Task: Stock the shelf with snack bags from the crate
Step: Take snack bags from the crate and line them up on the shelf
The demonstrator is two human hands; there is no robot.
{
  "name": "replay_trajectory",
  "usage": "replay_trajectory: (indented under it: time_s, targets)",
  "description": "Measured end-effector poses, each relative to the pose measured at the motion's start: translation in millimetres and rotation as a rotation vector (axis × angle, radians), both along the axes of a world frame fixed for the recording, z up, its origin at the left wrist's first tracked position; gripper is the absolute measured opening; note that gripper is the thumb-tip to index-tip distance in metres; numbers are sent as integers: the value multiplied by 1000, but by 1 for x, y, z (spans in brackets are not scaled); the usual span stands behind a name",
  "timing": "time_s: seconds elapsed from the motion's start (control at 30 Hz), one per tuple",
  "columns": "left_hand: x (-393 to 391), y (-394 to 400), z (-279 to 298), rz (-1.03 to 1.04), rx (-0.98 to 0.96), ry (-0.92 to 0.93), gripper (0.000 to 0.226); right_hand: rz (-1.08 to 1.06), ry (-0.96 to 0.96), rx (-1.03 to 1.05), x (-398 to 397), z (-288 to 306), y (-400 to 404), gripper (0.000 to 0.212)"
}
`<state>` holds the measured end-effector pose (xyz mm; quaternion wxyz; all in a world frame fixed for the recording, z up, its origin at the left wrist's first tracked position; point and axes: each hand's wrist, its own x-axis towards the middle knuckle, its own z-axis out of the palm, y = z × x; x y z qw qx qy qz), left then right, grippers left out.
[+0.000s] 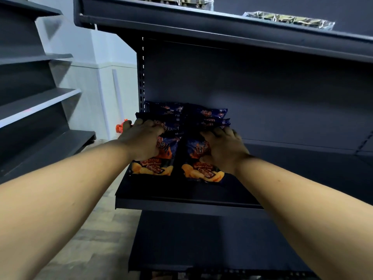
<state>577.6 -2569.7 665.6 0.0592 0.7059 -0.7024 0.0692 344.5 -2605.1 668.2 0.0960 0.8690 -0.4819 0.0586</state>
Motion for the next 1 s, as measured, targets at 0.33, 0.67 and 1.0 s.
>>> replay_trajectory:
  time_s: [0.33, 0.67, 1.0]
  targets:
    - [1, 13, 2, -11, -32, 35, 75, 14, -5, -5, -2, 4, 13, 85]
    - [-13, 25, 4, -28, -85, 58, 71, -1, -29, 2, -1, 9, 24, 86]
    - [-50, 38, 8, 4, -165, 72, 58, -7, -137, -19, -14, 6, 36, 76]
